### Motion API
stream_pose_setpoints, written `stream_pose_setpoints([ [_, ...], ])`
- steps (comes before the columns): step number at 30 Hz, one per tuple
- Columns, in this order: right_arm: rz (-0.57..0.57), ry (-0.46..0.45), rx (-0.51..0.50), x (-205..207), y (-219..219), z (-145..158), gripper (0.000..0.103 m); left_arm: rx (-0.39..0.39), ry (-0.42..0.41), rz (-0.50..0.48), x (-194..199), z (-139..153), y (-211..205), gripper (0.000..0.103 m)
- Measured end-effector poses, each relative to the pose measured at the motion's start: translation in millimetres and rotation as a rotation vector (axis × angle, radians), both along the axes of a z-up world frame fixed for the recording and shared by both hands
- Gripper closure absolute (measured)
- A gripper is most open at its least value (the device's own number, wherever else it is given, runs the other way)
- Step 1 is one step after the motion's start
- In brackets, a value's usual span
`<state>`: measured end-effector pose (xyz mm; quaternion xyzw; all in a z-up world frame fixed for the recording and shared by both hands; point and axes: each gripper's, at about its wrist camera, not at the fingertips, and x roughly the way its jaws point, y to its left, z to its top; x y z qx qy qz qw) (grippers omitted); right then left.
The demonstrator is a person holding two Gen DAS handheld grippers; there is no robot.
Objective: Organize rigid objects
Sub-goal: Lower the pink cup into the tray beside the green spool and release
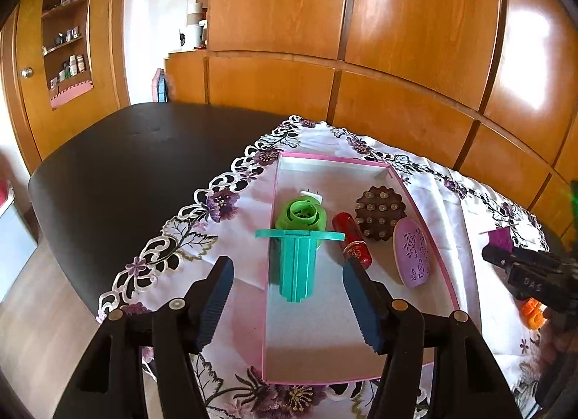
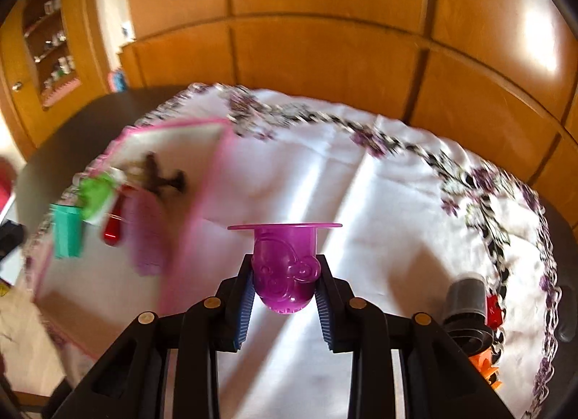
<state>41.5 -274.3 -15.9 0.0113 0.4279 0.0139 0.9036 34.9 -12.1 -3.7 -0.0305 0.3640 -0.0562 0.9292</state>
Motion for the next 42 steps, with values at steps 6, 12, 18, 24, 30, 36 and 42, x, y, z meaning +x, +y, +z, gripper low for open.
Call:
stream_pose_setpoints([
  [6, 0.148, -0.025, 0.039, 0, 53, 17, 0.073, -0.015, -0.009, 0.044, -2, 0, 13, 0.039],
  [12, 0.255, 0.005, 0.082, 8, 98, 18, 0.073, -0.029, -0.011, 0.106, 1, -1, 32, 0.039],
  [18, 0.316, 0.113, 0.060, 31, 145, -14, 0.073, -0.027, -0.008, 0.129, 4, -4, 40, 0.039],
  [24, 0.281, 0.203, 0.026, 51, 154, -48, 0.072, -0.024, 0.003, 0.146, 7, -8, 46, 0.038],
  [30, 0.259, 0.198, 0.064, 53, 149, -39, 0.069, -0.027, 0.006, 0.155, 9, -9, 49, 0.037],
  [36, 0.273, 0.139, 0.101, 39, 146, -19, 0.062, -0.025, 0.002, 0.146, 9, -8, 47, 0.037],
  [42, 0.254, 0.079, 0.099, 24, 136, 2, 0.062, -0.022, -0.018, 0.133, 5, -1, 43, 0.037],
])
